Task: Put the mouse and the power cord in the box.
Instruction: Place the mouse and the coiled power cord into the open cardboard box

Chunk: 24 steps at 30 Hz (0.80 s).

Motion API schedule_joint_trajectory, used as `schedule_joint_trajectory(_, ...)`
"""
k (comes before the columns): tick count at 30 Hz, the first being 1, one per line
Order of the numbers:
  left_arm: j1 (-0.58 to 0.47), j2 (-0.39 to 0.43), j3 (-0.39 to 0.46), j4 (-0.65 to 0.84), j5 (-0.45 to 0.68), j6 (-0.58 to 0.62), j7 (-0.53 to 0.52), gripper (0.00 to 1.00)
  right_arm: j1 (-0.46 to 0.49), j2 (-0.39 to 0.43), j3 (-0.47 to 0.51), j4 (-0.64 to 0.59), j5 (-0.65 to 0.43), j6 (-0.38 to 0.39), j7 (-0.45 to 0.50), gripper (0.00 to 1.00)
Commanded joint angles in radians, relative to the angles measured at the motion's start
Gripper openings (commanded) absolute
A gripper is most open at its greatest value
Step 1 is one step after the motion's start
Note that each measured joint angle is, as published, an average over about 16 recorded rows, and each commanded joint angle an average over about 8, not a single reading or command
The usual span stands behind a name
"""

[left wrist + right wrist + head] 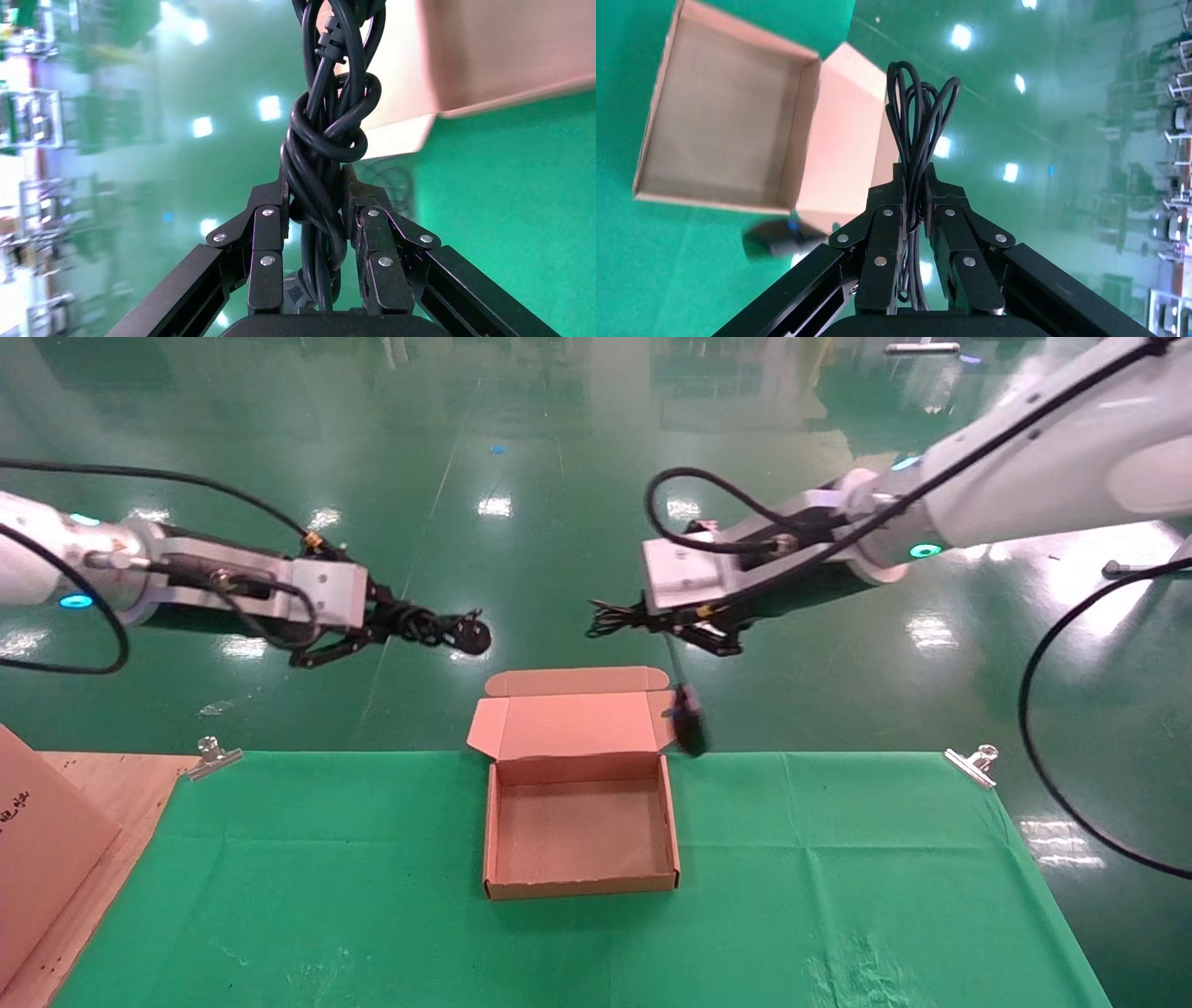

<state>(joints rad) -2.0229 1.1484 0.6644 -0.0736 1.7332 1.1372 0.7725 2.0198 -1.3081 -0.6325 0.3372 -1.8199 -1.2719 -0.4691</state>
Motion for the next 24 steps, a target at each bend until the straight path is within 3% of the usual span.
schedule_joint_trajectory(1, -0.007, 0.016, -0.005, 0.006, -0.006, -0.043, 0.003, 0.0, 0.007, -0.026, -0.001, -0.016, 0.0, 0.013, 0.002, 0.0)
schedule_joint_trajectory(11, 0.068, 0.062, -0.053, 0.044, -0.075, -0.121, 0.025, 0.0, 0.025, -0.021, 0.009, -0.067, 0.048, -0.01, -0.036, 0.0)
schedule_joint_trajectory(16, 0.196, 0.111, -0.131, 0.044, -0.187, -0.218, 0.066, 0.0, 0.031, 0.017, 0.018, -0.089, 0.069, -0.055, -0.058, 0.0)
schedule_joint_trajectory(24, 0.446, 0.208, -0.234, -0.032, -0.348, -0.432, 0.225, 0.0, 0.017, 0.096, 0.024, -0.097, 0.082, -0.125, -0.08, 0.0)
